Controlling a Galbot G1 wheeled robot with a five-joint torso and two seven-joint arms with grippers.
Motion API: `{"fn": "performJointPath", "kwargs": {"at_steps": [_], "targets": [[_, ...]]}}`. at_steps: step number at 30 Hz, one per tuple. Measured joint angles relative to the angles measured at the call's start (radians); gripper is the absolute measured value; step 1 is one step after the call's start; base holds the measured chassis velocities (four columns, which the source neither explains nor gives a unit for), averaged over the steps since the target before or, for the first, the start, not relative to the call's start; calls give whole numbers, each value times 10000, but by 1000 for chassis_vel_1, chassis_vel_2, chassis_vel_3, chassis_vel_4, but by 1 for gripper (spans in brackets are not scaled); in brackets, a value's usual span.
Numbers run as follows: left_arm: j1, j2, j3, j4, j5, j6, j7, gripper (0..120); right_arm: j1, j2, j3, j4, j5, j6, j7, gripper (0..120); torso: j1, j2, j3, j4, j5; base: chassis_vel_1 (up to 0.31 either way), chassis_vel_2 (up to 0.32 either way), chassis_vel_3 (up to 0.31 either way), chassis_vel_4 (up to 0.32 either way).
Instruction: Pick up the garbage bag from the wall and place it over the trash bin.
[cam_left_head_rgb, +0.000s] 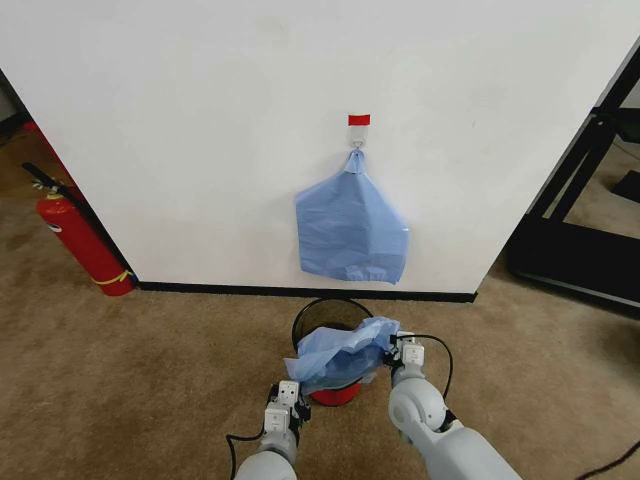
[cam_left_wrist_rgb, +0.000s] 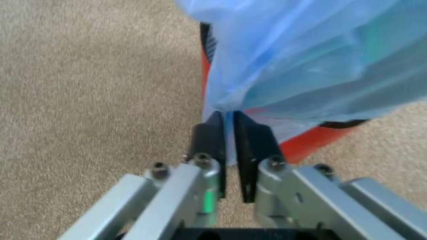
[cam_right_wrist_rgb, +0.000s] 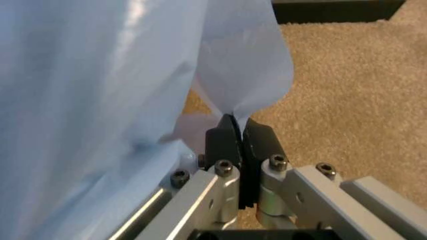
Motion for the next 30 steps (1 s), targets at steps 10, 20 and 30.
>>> {"fn": "performJointPath", "kwargs": {"at_steps": [10, 20, 30], "targets": [[1046, 1130, -287, -1523, 749, 27, 546, 49, -1155, -727, 217, 1585, -196, 282, -488, 30, -1, 1, -1, 0, -1, 0, 0, 0, 0], [2841, 1869, -1053, -3161, 1651, -243, 1005, 86, -2538, -1435, 589, 3366, -298, 424, -684, 68, -1, 2, -2, 0, -1, 0, 0, 0, 0], [3624, 2301, -1940, -4517, 1741, -467, 1104, 100, -3653, -1739, 1202, 4267, -967, 976, -1129, 98, -1, 2, -2, 0, -1, 0, 0, 0, 0]]}}
